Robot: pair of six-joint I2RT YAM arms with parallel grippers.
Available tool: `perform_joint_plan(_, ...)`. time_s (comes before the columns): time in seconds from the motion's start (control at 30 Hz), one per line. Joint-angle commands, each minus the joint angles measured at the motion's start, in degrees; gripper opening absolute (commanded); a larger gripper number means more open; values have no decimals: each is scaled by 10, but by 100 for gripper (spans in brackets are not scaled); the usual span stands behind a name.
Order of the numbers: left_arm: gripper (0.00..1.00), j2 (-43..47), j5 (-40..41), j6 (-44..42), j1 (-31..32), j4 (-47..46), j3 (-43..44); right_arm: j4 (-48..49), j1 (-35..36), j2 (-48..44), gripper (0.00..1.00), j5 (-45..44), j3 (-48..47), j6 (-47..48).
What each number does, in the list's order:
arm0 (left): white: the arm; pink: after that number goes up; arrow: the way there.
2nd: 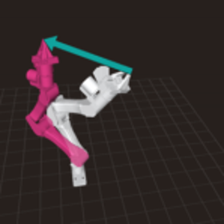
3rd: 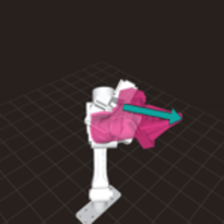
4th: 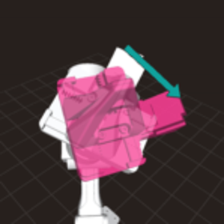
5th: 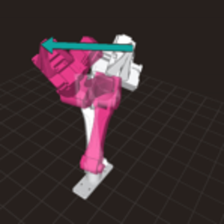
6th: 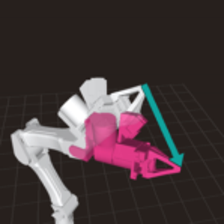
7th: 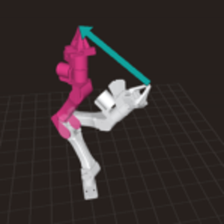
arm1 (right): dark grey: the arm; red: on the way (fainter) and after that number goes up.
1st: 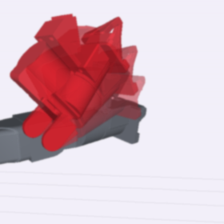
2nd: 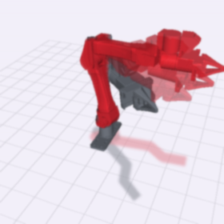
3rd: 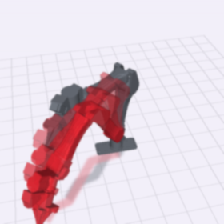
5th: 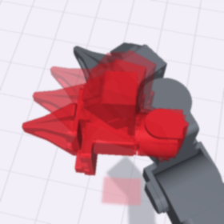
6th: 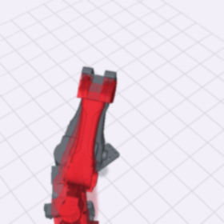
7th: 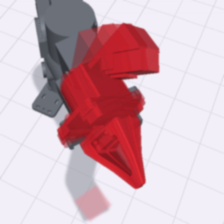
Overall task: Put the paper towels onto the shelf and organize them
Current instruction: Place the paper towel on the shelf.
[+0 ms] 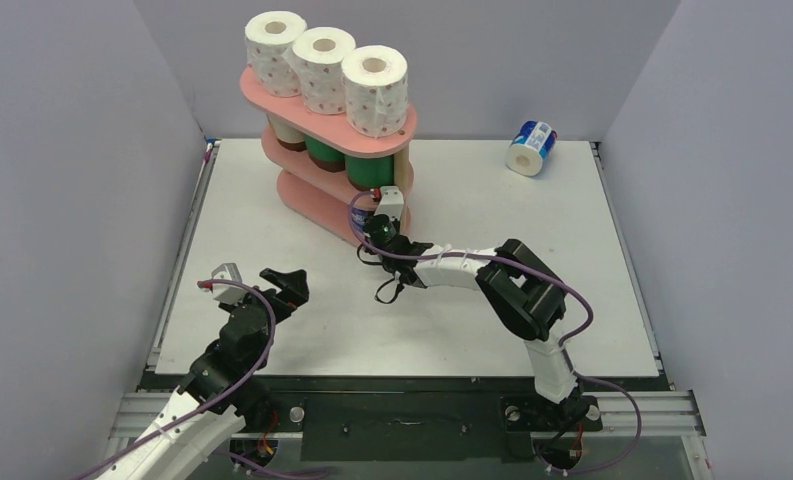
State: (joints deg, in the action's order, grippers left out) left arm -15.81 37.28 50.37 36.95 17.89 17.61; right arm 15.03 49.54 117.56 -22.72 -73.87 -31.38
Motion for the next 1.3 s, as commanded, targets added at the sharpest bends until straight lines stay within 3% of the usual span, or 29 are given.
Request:
perform_joint_plan(0.0, 97, 2, -6, -8, -4, -9, 0, 11, 4, -9, 19, -18, -7, 13)
perform_joint_plan(0.37, 97, 7, -10, -10, -4, -12, 0, 27, 41, -22, 19, -41, 33, 30)
perform_joint_plan(1.27, 97, 13, -14, -7, -4, -10, -5, -17, 3, 25, 18, -45, -48, 33)
